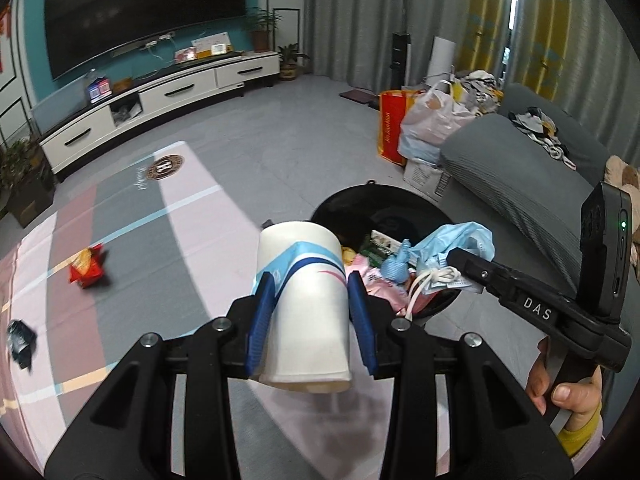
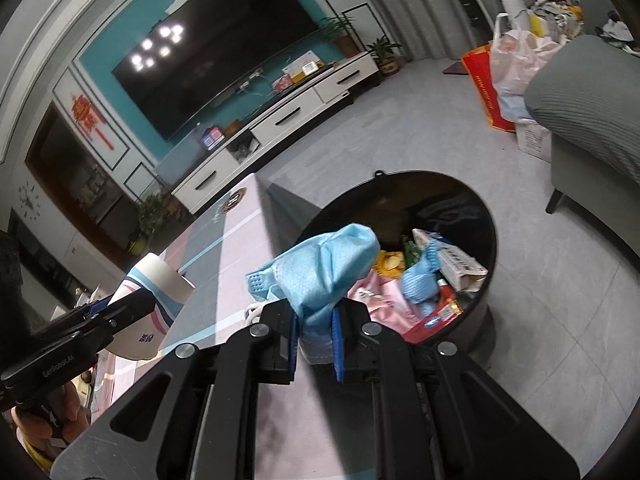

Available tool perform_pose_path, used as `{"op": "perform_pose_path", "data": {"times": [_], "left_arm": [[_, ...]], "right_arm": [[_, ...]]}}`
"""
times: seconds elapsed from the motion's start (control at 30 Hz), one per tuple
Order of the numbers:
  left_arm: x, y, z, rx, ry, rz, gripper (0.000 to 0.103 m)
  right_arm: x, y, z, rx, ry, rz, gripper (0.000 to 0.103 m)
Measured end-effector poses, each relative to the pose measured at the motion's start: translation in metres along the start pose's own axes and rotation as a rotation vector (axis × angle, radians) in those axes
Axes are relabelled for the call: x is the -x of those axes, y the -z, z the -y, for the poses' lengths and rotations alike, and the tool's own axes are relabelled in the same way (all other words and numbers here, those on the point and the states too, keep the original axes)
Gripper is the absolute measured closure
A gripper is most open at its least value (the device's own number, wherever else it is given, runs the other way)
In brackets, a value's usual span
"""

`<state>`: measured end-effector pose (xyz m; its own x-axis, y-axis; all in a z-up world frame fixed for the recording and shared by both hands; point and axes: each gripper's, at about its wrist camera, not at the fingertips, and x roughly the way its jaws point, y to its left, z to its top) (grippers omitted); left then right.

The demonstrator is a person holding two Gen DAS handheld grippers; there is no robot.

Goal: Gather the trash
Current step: 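Carry the paper cup and mask over the black bin and release both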

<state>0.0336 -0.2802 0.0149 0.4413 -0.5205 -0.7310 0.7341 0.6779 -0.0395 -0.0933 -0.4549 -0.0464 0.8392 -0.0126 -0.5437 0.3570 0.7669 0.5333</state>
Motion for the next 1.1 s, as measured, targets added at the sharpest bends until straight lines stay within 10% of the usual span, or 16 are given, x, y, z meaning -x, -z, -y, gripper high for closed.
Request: {"op": "perform_pose_path", "data": {"times": [0.67,0.8,1.1], "left_arm": [[-0.102,-0.032,0.038,0.045,0.156,-0.144,0.062],[-0.103,-0.032,0.034,0.057,0.161,-0.137,0.04],[-0.077,-0.013,0.015,0.076,0.117,-0.12,0.021]], "right_arm": [[-0.028,-0.009,0.035,-0.005,0.131,-0.027,0.072],[-0.025,-0.009,0.039,-0.014,0.142,-0.023,0.051],[-0.011,-0.007,0.033,-0.014,0.133,-0.013,0.047]]}}
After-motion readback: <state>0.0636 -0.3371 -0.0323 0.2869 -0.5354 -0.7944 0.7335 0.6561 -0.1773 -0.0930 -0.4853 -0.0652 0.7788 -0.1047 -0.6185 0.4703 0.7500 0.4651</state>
